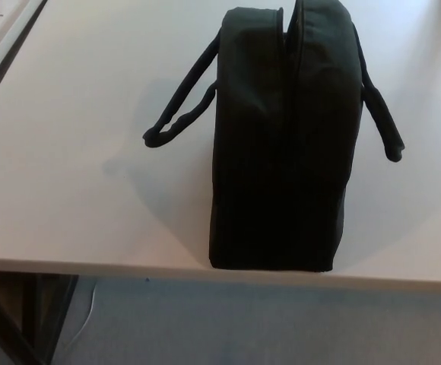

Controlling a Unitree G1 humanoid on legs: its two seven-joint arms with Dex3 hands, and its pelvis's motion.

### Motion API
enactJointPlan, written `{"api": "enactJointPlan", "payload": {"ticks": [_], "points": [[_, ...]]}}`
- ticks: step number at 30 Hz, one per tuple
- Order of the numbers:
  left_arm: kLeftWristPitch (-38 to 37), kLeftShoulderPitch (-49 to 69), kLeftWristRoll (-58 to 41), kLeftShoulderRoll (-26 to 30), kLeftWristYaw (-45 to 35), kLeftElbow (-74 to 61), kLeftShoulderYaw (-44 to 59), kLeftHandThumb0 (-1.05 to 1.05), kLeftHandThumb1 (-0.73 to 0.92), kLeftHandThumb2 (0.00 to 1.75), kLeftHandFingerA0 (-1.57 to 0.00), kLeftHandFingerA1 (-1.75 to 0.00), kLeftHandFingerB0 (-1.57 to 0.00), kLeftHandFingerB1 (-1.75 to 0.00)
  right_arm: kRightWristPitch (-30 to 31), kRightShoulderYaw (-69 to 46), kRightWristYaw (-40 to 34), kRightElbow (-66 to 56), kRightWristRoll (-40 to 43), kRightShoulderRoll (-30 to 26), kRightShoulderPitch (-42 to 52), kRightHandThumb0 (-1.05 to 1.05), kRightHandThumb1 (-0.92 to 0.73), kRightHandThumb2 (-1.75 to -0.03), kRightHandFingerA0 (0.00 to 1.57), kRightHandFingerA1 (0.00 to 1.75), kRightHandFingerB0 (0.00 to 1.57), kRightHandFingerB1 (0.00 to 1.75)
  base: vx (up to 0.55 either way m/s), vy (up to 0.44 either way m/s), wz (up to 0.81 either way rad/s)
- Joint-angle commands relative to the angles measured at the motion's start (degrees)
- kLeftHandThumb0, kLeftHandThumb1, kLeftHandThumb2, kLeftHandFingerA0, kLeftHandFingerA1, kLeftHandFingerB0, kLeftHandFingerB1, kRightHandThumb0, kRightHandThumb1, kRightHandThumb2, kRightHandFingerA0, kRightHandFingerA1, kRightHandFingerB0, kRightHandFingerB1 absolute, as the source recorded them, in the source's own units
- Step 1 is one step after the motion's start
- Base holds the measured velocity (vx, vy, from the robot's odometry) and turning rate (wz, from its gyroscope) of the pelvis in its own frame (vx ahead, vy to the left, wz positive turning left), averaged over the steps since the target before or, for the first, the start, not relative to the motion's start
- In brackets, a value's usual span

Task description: A lunch bag is kept on the middle of the desk and the robot uses both its hands to grab the opening of the bag from the left and right and moves its hands away from each other to spread the bag open

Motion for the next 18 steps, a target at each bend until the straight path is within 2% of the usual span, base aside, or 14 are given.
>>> {"api": "enactJointPlan", "payload": {"ticks": [1,2,3,4,5,6,7,8,10,14,15,16,17,18], "points": [[-24.87,0.63,11.53,9.27,18.58,-18.12,17.0,-0.02,0.35,0.82,-0.27,-0.54,-0.12,-0.47,-21.17,-18.26,-18.38,-12.38,-0.47,-9.17,0.58,-0.19,-0.41,-0.88,0.03,0.49,0.0,0.49,0.0,0.0,0.0],[-25.26,-1.12,11.07,10.17,18.33,-19.78,19.2,0.01,0.49,0.54,-0.34,-0.36,-0.26,-0.3,-21.02,-20.0,-17.44,-13.91,-0.07,-9.9,-0.34,-0.3,-0.44,-0.62,0.14,0.4,0.07,0.19,0.0,0.0,0.0],[-23.97,-2.8,10.84,11.44,18.08,-21.65,20.96,0.0,0.48,0.55,-0.31,-0.35,-0.23,-0.3,-19.74,-21.42,-16.83,-15.59,-0.18,-10.65,-1.81,-0.2,-0.4,-0.88,0.02,0.48,0.0,0.49,0.0,0.0,0.0],[-22.94,-4.14,10.74,12.38,17.76,-22.56,21.74,-0.02,0.47,0.55,-0.31,-0.35,-0.22,-0.3,-19.05,-22.48,-16.82,-16.64,-0.65,-11.12,-2.69,-0.27,-0.46,-0.54,0.3,0.39,0.05,0.26,0.0,0.0,0.0],[-22.36,-5.18,10.61,12.99,17.4,-22.9,22.05,-0.02,0.47,0.55,-0.31,-0.35,-0.22,-0.3,-18.72,-23.27,-16.87,-17.36,-1.08,-11.37,-3.11,-0.27,-0.46,-0.54,0.3,0.39,0.05,0.26,0.0,0.0,0.0],[-20.96,-9.24,10.17,16.03,16.18,-22.75,22.06,-0.09,0.49,0.57,-0.31,-0.34,-0.2,-0.3,-18.81,-24.33,-16.49,-18.0,-1.75,-13.4,-5.7,-0.16,-0.4,-0.87,0.0,0.49,0.0,0.5,0.0,0.0,0.0],[-20.02,-12.37,8.8,18.22,14.06,-22.53,21.65,-0.15,0.51,0.58,-0.3,-0.33,-0.22,-0.31,-19.34,-24.99,-16.47,-17.7,-2.29,-15.19,-8.33,-0.2,-0.4,-0.58,0.13,0.36,0.09,0.19,0.0,0.0,0.0],[-20.18,-14.57,8.01,19.46,12.94,-21.62,21.07,-0.17,0.53,0.58,-0.3,-0.33,-0.24,-0.31,-18.97,-25.17,-16.14,-17.59,-2.51,-15.92,-9.92,-0.18,-0.43,-0.54,0.15,0.32,0.03,0.23,0.0,0.0,0.0],[-20.55,-18.71,7.62,21.83,11.75,-19.49,19.82,-0.16,0.54,0.59,-0.27,-0.32,-0.21,-0.3,-17.31,-25.3,-14.4,-18.31,-2.15,-16.43,-12.55,-0.2,-0.44,-0.54,0.14,0.32,0.04,0.22,0.0,0.0,0.0],[-16.23,-29.88,9.67,25.33,11.13,-15.44,15.52,-0.01,0.48,0.54,-0.33,-0.32,-0.26,-0.3,-17.98,-22.78,-12.07,-13.38,-2.67,-20.36,-22.23,-0.23,-0.42,-0.61,0.11,0.37,0.07,0.17,0.0,0.0,0.0],[-17.2,-34.51,10.13,26.01,11.79,-11.74,13.57,0.01,0.33,0.81,-0.24,-0.53,-0.12,-0.47,-18.32,-21.22,-11.95,-10.63,-3.44,-21.25,-25.87,-0.19,-0.44,-0.54,0.15,0.32,0.05,0.23,0.0,0.0,0.0],[-17.78,-36.37,10.68,26.42,12.3,-9.86,12.73,0.01,0.33,0.81,-0.24,-0.53,-0.12,-0.47,-18.18,-20.46,-11.81,-9.56,-3.79,-21.46,-27.3,-0.19,-0.44,-0.54,0.15,0.32,0.05,0.23,0.0,0.0,0.0],[-16.49,-41.64,15.04,27.51,15.78,-6.08,9.97,0.06,0.29,0.79,-0.28,-0.54,-0.16,-0.49,-17.28,-17.63,-12.73,-6.4,-7.56,-22.8,-30.44,-0.16,-0.36,-0.85,0.0,0.48,0.0,0.49,0.0,0.0,0.0],[-16.07,-43.46,16.93,27.99,17.42,-4.49,8.81,0.06,0.29,0.79,-0.28,-0.54,-0.16,-0.49,-17.12,-16.36,-13.22,-4.93,-9.22,-23.35,-31.56,-0.16,-0.36,-0.85,0.0,0.48,0.0,0.49,0.0,0.0,0.0]]}}
